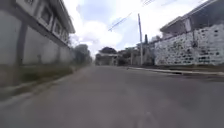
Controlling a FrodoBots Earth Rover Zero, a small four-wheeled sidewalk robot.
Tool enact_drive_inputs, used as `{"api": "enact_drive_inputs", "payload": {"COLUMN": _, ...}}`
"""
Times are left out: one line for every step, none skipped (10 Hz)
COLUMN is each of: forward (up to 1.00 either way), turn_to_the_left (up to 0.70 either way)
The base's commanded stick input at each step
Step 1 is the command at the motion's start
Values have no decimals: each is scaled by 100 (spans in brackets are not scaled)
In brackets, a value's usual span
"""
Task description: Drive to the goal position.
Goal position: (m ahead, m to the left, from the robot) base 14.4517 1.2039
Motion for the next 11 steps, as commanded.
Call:
{"api": "enact_drive_inputs", "payload": {"forward": 100, "turn_to_the_left": 0}}
{"api": "enact_drive_inputs", "payload": {"forward": 100, "turn_to_the_left": 0}}
{"api": "enact_drive_inputs", "payload": {"forward": 100, "turn_to_the_left": 0}}
{"api": "enact_drive_inputs", "payload": {"forward": 100, "turn_to_the_left": 0}}
{"api": "enact_drive_inputs", "payload": {"forward": 100, "turn_to_the_left": 0}}
{"api": "enact_drive_inputs", "payload": {"forward": 100, "turn_to_the_left": 0}}
{"api": "enact_drive_inputs", "payload": {"forward": 100, "turn_to_the_left": 0}}
{"api": "enact_drive_inputs", "payload": {"forward": 100, "turn_to_the_left": 0}}
{"api": "enact_drive_inputs", "payload": {"forward": 100, "turn_to_the_left": 0}}
{"api": "enact_drive_inputs", "payload": {"forward": 100, "turn_to_the_left": 0}}
{"api": "enact_drive_inputs", "payload": {"forward": 100, "turn_to_the_left": 0}}
